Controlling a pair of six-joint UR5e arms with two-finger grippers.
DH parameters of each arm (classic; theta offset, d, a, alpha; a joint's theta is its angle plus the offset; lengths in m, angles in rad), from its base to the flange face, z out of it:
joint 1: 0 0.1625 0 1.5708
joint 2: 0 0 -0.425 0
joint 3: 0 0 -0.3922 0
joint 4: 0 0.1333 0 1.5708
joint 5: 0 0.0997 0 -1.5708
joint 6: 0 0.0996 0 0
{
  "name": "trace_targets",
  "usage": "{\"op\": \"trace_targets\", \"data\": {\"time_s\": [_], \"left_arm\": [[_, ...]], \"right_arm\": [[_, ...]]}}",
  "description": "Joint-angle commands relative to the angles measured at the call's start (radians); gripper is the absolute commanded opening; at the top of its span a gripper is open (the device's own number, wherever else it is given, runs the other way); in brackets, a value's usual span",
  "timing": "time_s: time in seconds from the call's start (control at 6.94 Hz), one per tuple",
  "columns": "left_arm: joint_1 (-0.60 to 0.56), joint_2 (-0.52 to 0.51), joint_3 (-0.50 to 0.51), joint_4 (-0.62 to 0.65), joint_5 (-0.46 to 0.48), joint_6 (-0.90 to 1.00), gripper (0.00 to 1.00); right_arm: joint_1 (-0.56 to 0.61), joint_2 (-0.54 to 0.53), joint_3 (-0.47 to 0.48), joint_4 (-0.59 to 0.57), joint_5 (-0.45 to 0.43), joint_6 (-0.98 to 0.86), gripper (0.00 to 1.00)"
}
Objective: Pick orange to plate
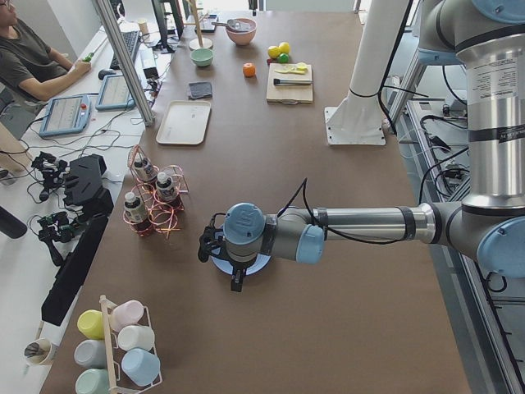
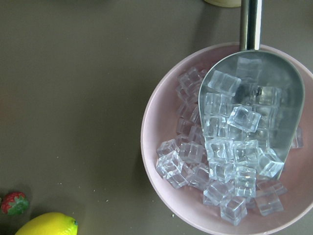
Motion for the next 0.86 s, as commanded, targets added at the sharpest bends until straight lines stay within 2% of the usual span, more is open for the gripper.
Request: {"op": "trace_targets", "data": {"time_s": [0.0,0.72], "left_arm": [[0.000,0.003,-0.018,0.000,0.000,-0.002,0.98],[0.003,0.022,-0.023,-0.025,-0.035,-0.001,0.98]], "right_arm": [[0.001,-0.006,0.006,0.000,-0.001,0.037,1.00],[0.001,-0.009,0.004,-0.002,-0.001,0.035,1.00]]}}
